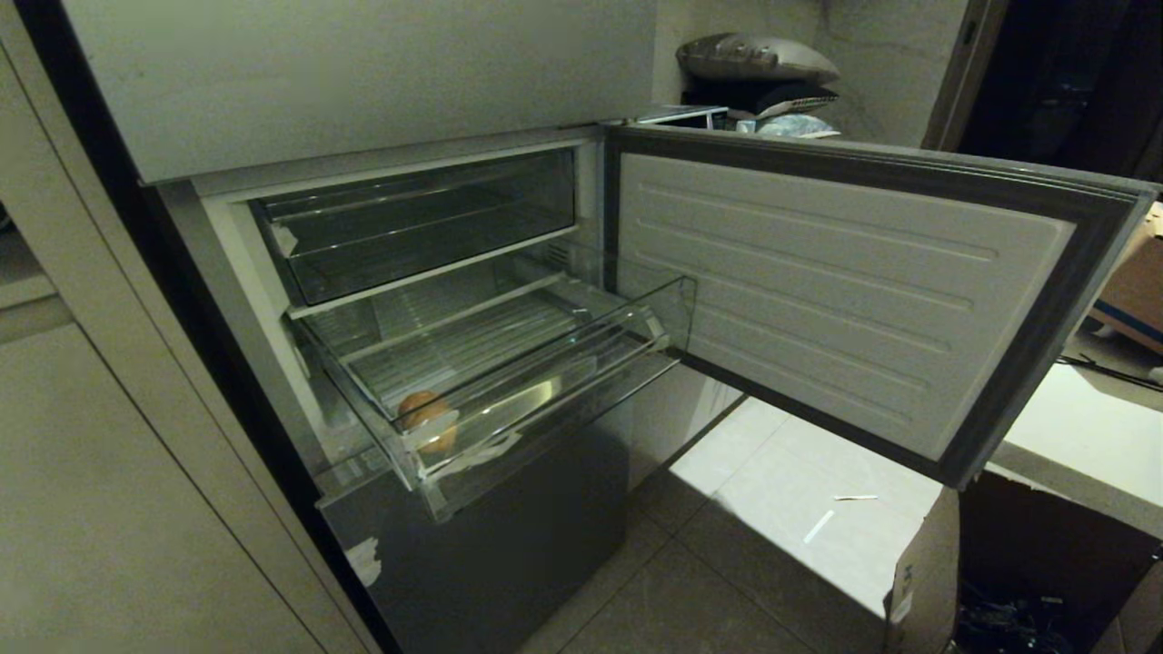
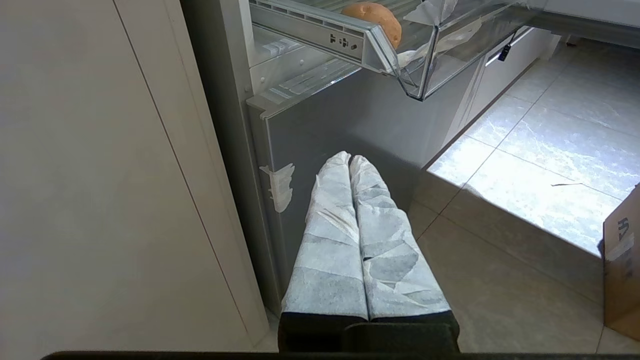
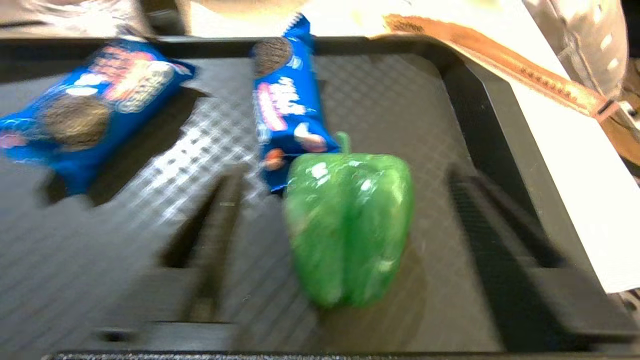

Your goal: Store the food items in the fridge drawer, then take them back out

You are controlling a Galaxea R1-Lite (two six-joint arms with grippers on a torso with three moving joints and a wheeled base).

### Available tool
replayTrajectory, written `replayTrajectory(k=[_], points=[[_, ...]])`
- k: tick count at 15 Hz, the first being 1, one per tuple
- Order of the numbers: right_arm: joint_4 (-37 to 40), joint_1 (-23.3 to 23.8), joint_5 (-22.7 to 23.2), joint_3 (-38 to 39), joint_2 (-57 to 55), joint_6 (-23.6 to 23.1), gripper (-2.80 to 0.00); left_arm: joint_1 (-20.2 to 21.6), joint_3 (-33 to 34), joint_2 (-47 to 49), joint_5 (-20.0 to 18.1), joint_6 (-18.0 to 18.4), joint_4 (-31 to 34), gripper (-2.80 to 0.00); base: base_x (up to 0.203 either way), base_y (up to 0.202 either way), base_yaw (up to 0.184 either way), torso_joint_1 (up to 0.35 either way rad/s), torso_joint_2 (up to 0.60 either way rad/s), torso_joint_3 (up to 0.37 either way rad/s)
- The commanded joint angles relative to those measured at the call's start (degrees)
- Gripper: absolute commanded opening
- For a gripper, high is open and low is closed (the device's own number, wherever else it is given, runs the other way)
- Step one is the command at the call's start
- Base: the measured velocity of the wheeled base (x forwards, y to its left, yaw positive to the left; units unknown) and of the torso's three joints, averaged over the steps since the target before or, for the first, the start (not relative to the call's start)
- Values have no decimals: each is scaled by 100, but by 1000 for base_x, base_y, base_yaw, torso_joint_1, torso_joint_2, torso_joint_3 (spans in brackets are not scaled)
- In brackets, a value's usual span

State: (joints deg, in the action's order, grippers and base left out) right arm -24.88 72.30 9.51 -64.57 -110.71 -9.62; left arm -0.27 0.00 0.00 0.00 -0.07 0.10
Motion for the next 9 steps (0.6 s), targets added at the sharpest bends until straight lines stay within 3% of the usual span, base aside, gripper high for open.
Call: replayTrajectory(k=[1,6,9], points=[[-9,-36,142,409,642,-13,-280,0,0,9,-6,-1,-1,-280,0,0,0,0,0,0],[-406,-575,994,1846,1701,-31,-280,0,0,9,-1,-1,-1,-280,0,0,0,0,0,0],[-977,-1035,1133,2338,2109,-39,-280,0,0,9,0,-1,-1,-280,0,0,0,0,0,0]])
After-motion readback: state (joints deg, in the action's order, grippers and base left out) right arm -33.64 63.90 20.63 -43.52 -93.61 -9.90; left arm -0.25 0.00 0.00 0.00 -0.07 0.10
